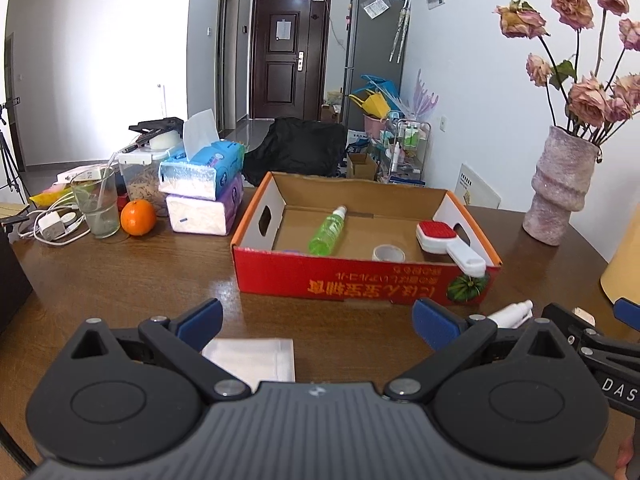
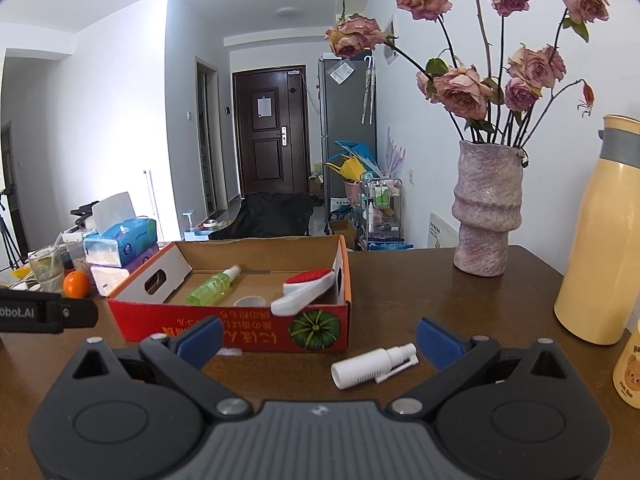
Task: Organize rigid objects
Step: 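Withdraw both tools from the box back toward the remaining caps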
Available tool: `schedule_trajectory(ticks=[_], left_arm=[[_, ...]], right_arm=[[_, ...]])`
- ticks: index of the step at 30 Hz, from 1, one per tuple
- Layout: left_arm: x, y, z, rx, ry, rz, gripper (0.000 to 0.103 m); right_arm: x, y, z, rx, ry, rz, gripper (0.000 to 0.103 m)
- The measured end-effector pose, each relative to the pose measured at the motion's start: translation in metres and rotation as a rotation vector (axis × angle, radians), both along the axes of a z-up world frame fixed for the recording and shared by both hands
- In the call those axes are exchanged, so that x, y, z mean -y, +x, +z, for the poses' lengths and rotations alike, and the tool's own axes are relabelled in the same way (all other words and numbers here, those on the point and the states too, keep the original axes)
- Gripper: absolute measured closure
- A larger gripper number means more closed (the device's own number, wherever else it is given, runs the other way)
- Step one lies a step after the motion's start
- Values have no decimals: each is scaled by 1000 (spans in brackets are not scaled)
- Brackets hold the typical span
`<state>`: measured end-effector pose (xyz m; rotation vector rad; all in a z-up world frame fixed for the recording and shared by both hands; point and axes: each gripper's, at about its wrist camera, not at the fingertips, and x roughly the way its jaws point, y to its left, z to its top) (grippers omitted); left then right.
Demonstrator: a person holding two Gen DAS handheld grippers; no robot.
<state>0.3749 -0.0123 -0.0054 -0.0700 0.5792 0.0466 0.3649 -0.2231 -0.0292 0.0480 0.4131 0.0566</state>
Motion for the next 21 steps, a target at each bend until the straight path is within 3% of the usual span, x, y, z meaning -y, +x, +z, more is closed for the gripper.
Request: schedule_trajectory(ticks=[21], left_arm=[[20,-36,-39,-77,17,-30,0]], right_arm=[[18,-44,-42,-72,-15,9,0]])
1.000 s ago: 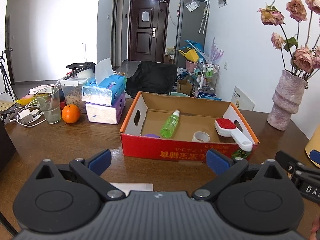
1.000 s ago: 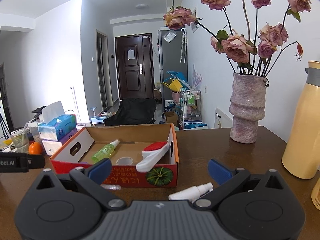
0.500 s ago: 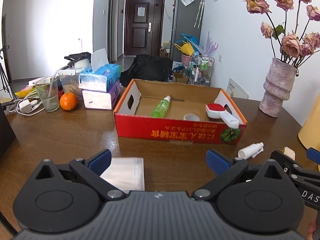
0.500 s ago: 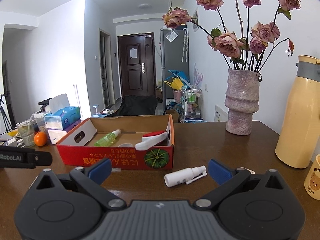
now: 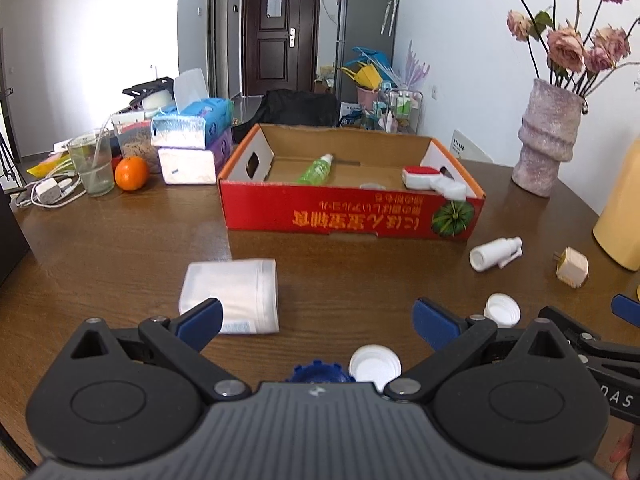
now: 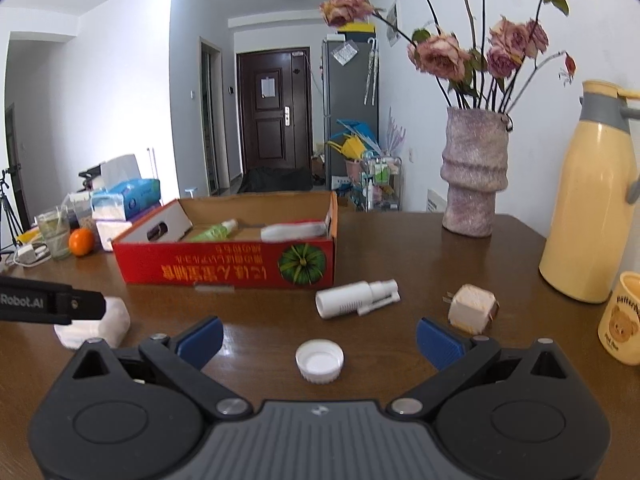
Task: Organize rigid objects
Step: 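Withdraw both tools from the box back toward the remaining caps, then grasp the blue gear-edged cap with the left gripper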
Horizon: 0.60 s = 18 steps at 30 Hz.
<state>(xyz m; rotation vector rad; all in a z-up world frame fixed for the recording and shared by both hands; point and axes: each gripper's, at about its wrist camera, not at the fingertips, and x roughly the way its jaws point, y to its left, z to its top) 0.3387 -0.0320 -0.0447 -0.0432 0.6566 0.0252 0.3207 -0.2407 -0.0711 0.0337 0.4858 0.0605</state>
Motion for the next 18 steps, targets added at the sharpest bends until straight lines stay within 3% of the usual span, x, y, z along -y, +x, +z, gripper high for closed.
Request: schedule_trajectory(ticks=[18], left_arm=[[3,-4,-43,-96,19,-33,0]], right_arm=[[-1,-3,-33,-29,6,-3,0]])
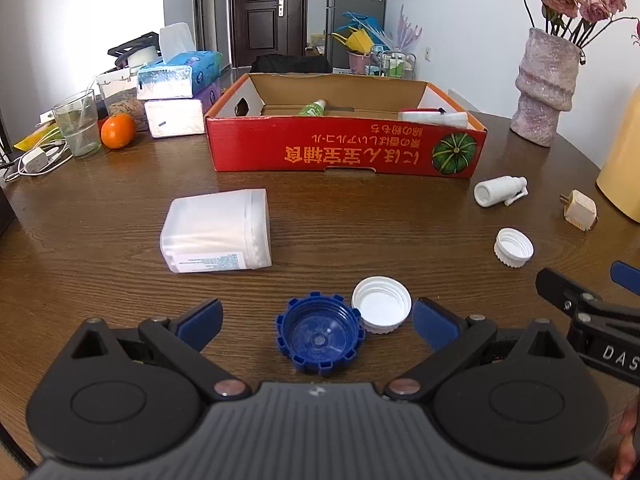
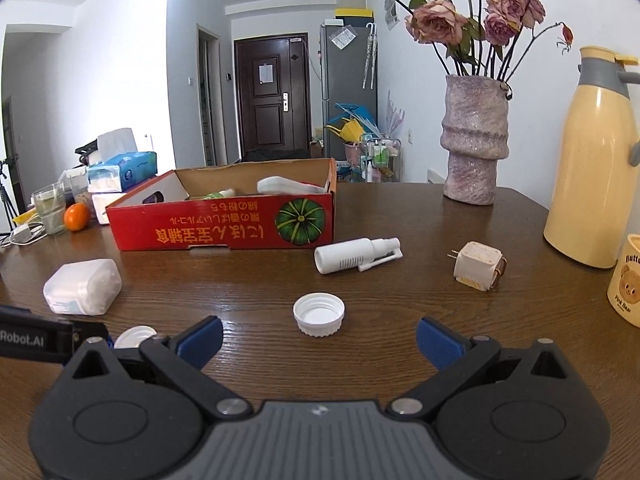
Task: Organize rigid objects
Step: 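Grasp the blue gear-edged cap with the left gripper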
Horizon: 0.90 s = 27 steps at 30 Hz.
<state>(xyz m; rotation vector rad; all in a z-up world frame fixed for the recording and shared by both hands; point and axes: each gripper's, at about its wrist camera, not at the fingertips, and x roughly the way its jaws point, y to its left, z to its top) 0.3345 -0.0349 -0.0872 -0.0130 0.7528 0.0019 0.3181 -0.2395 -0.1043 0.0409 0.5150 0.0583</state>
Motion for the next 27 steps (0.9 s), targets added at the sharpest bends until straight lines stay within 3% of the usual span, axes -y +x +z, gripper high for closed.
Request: schedule_trajectory(ticks=[11,18,24,27], left_arm=[[-2,5,-15,-41,3,4,3],[-4,12,-23,-68,2,19,25],[-6,17,-29,-55,12,35,32],[-4,18,-30,-39,26,28,45]], right_arm=[[9,3,-8,-12,33,-42,0],[9,2,-9,-9,36,-40,0],[9,2,-9,-9,38,-39,0],[8,3,-10,-12,39,-40,0]])
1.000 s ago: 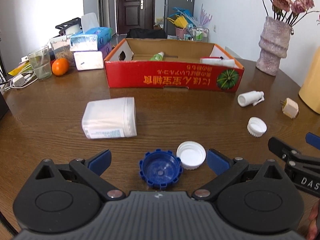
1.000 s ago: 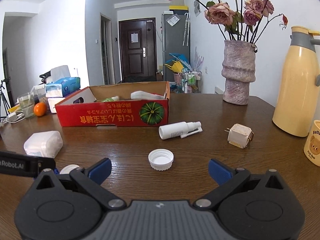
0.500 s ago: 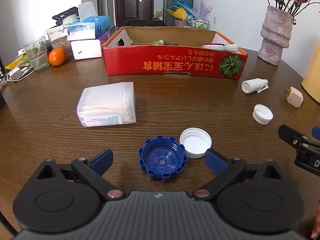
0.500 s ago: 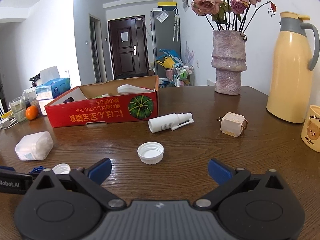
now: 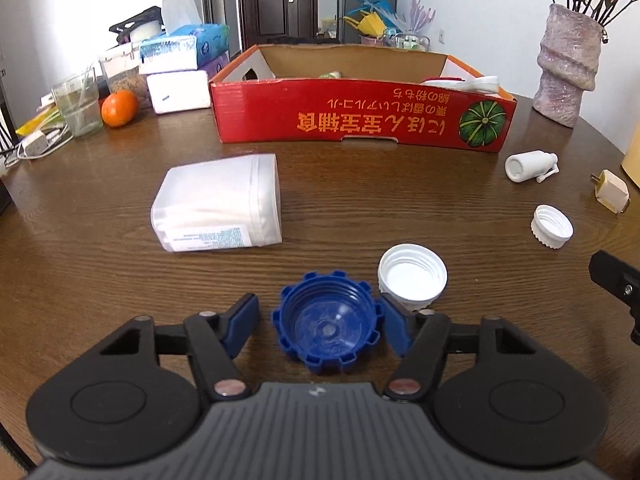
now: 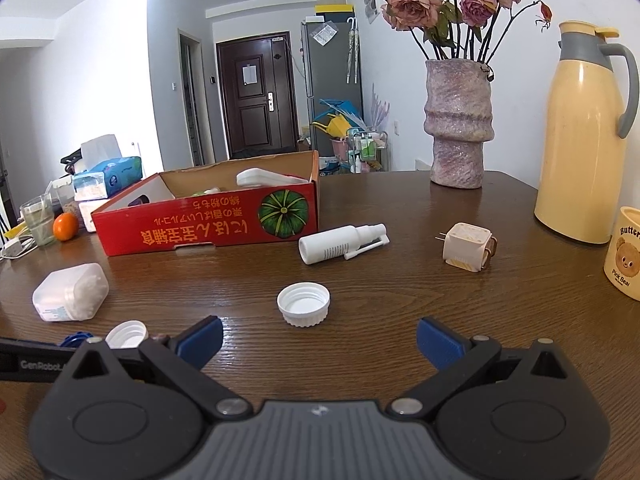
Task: Organize rigid objects
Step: 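Grasp the blue gear-edged cap with the left gripper, then grasp the white bottle cap with the right gripper while the left gripper holds the blue cap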
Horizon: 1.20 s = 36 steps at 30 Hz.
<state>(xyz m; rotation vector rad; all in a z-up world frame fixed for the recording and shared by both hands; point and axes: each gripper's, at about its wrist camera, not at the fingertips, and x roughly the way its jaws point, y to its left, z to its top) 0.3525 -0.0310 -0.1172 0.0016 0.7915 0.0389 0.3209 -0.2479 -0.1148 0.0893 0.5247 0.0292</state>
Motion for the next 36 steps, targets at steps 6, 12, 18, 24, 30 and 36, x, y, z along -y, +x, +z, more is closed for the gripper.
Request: schedule_trajectory(ticks=[6,12,18,24,30,36], left_arm=[[-1,0,1,6,-11,-8,48],[-6,-1,5,19,-20,-5,48],[-13,0,7,28,-24,15,48],[-20,1,10,38,-33,31,48],[-25,0,15,62,-37,47,48],[-30,1,17,73,-45,65,48]], right_arm=[[0,1,-1,-1,2,1,0],[-3,5,-4,-8,-9,8,0],[-8,12,-5,-14,-39,22,0],[-11,21,-7,-29,-60,25,0],[-12,34,-9,-43,-57,36,2],[-15,49,-12,-65,-68,40,15]])
